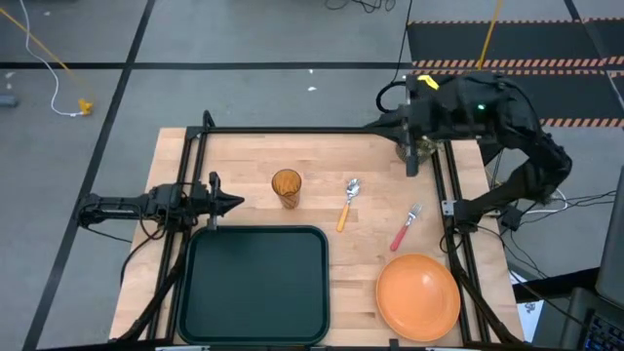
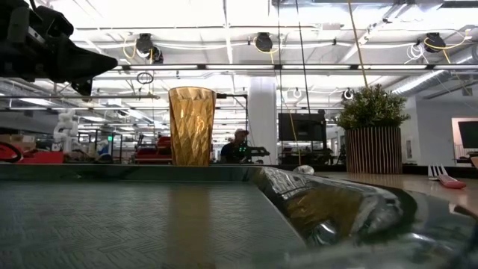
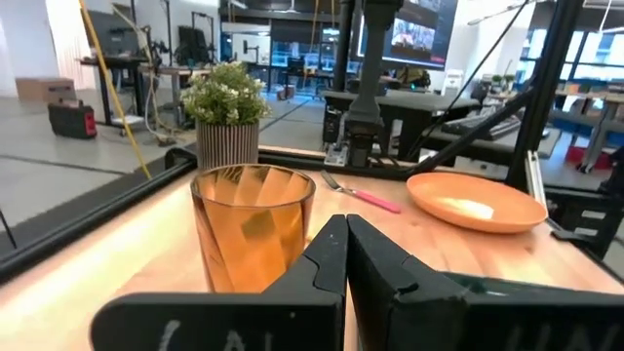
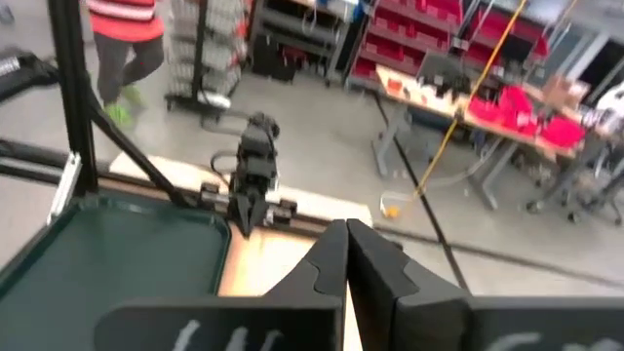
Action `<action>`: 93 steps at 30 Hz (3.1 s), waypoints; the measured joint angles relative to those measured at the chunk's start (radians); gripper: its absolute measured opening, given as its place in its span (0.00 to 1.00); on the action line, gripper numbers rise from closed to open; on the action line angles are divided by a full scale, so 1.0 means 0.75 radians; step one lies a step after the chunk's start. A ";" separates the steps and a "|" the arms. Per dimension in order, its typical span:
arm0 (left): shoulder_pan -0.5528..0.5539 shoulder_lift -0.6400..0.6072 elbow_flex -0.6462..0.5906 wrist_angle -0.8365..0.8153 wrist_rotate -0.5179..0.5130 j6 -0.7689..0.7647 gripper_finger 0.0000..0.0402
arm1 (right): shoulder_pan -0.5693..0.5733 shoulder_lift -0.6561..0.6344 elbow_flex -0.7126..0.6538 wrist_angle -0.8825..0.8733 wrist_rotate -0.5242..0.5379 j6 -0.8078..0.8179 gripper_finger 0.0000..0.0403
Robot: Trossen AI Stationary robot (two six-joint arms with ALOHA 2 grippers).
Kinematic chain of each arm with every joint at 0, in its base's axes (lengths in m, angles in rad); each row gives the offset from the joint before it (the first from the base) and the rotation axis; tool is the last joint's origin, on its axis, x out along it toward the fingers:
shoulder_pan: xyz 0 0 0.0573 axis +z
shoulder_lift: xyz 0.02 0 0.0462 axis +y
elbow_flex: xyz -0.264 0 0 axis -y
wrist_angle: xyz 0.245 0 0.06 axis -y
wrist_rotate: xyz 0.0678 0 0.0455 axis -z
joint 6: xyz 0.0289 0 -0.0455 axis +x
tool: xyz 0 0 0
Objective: Pick and place plate/cup/fork/spoon on tray
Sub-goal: Put the orange cup on the black tray
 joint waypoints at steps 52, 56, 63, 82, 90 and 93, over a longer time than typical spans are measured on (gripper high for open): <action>-0.011 1.243 1.389 -1.136 -0.151 0.174 0.01 | -0.073 0.192 -0.897 0.249 0.112 0.153 0.00; -0.011 1.243 1.338 -1.053 -0.203 0.169 0.01 | -0.072 0.316 -0.804 0.252 0.106 0.015 0.03; -0.013 1.240 1.285 -0.961 -0.229 0.164 0.01 | -0.041 0.507 -0.611 0.262 0.104 -0.224 0.19; -0.013 1.238 1.244 -0.964 -0.233 0.135 0.01 | 0.015 0.672 -0.548 0.522 -0.278 -0.366 0.45; -0.015 1.238 1.244 -0.965 -0.232 0.133 0.01 | 0.014 0.716 -0.549 0.517 -0.201 -0.391 0.45; -0.015 1.238 1.244 -0.965 -0.232 0.135 0.01 | 0.011 0.716 -0.549 0.516 -0.135 -0.409 0.42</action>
